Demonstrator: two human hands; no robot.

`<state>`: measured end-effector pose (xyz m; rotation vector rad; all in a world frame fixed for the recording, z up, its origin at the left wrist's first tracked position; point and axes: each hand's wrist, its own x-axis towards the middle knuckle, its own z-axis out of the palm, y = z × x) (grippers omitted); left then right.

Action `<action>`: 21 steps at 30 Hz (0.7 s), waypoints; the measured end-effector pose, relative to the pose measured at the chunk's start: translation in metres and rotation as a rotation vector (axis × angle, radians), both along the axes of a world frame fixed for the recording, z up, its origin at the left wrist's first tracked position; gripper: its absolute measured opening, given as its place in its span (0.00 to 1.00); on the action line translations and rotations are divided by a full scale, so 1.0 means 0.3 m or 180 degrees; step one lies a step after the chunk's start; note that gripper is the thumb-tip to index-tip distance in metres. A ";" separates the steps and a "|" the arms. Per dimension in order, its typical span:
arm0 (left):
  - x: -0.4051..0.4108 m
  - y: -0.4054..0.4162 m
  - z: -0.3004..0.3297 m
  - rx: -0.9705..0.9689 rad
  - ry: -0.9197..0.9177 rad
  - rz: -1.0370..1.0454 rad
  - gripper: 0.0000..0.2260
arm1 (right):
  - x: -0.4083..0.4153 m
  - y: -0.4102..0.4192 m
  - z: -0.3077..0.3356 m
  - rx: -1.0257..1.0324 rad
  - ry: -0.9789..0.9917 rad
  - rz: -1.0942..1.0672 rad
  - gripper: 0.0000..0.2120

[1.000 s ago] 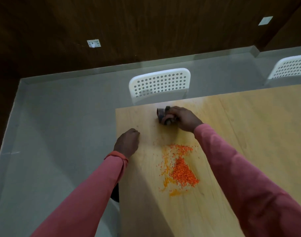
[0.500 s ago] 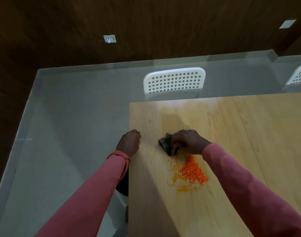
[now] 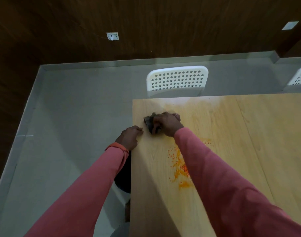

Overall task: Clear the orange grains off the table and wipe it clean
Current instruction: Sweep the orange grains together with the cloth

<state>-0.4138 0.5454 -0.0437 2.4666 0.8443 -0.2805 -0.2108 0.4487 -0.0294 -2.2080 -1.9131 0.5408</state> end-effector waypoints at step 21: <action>0.058 -0.200 0.037 0.0096 -0.0045 -0.0285 0.27 | 0.003 -0.422 0.121 -0.0255 -0.0081 -0.1415 0.10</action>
